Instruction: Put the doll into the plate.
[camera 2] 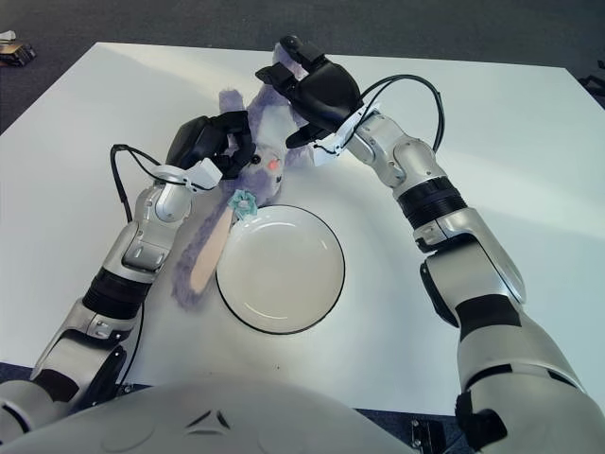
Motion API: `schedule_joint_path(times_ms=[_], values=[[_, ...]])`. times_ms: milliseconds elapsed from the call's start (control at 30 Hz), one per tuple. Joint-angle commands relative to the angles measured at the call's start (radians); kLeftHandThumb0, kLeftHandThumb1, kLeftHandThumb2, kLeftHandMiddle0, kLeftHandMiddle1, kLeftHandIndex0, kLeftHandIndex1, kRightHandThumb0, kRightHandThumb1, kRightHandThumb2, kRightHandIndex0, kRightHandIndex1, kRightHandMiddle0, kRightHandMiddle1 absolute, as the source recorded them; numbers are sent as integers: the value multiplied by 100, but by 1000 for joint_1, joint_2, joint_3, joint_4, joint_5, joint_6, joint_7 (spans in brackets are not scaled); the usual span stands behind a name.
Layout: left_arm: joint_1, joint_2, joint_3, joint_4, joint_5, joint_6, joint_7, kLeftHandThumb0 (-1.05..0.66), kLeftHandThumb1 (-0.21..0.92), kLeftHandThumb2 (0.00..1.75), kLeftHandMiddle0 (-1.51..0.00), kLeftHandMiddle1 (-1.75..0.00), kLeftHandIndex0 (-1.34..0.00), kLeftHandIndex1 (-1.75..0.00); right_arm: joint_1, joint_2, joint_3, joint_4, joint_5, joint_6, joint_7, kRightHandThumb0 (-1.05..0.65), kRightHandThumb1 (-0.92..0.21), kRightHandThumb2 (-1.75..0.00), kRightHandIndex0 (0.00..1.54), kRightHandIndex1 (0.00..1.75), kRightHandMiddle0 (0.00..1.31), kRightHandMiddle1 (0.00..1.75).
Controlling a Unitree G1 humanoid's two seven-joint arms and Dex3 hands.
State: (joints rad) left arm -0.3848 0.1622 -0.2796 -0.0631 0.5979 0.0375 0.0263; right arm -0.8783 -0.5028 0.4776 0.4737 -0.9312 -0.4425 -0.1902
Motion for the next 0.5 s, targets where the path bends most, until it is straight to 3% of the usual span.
schedule_joint_path(times_ms=[0,267,467], values=[[14,9,0,4,-1,-3,-6,-65,92,92,-132,-175,-108,-175,26,-18,-7,-31,-22,12,-25,-72,-74,-50,5,2,0,52],[12,15,1,11,-10,-14,-9,-69,92,96,-139,-175,-116,-175,63,-27,-16,-89,-58,44,-76,-73,-76,-50,4,1,0,48],[14,22,0,25,-11,-38,0,-72,92,98,-141,-175,-119,-175,101,-11,-27,-138,-125,142,-155,-74,-79,-48,2,1,0,41]])
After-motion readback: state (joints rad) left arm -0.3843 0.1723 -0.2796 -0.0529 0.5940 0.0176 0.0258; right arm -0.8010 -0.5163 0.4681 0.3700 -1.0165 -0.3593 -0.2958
